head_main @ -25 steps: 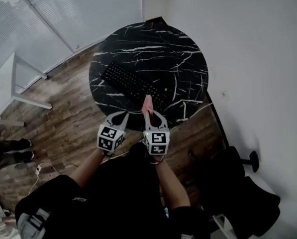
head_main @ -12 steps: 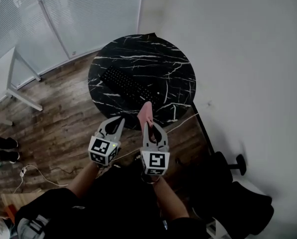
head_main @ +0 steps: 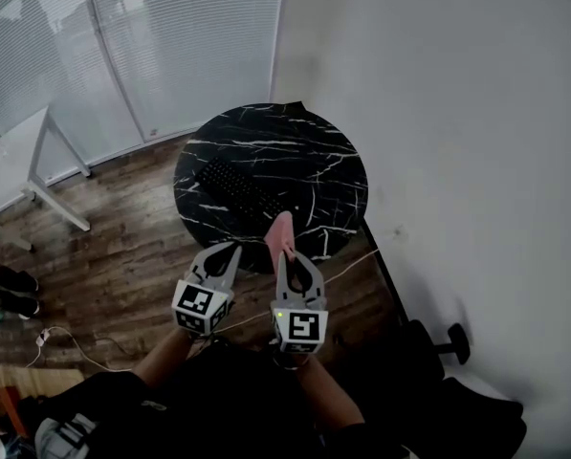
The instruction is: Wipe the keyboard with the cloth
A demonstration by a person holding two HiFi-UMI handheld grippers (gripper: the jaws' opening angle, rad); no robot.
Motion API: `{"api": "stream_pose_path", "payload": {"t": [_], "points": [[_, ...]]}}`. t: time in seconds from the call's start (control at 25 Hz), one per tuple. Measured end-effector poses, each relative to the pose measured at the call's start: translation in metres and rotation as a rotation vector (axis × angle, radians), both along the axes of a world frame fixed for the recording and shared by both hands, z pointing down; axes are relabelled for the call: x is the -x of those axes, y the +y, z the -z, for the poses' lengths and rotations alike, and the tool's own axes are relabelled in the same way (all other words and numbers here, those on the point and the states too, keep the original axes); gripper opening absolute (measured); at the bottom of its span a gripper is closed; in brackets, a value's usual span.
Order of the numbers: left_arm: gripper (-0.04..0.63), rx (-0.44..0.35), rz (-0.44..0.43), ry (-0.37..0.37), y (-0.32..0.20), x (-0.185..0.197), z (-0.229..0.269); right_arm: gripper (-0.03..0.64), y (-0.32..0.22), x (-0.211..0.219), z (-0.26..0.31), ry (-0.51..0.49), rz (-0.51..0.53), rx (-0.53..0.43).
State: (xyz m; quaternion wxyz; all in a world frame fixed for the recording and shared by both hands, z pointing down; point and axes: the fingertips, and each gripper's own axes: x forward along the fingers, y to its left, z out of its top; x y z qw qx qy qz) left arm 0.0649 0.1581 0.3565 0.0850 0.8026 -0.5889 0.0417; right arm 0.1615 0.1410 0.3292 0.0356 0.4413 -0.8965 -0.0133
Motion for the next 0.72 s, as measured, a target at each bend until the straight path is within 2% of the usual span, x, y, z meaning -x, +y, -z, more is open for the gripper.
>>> {"api": "stream_pose_path", "payload": {"t": [0.24, 0.4, 0.52, 0.72], "points": [[-0.001, -0.016, 0.029, -0.040, 0.007, -0.019, 0.018, 0.008, 0.003, -0.019, 0.009, 0.016, 0.040, -0.028], [0.000, -0.027, 0.016, -0.051, 0.010, -0.028, 0.014, 0.008, 0.004, -0.031, 0.014, -0.025, 0.038, -0.021], [-0.001, -0.028, 0.021, -0.073, 0.012, -0.030, 0.014, 0.008, 0.005, -0.031, 0.005, -0.031, 0.050, 0.000], [-0.001, -0.015, 0.047, -0.066, 0.017, -0.023, 0.015, 0.008, 0.009, -0.022, 0.000, -0.024, 0.071, 0.010]]}}
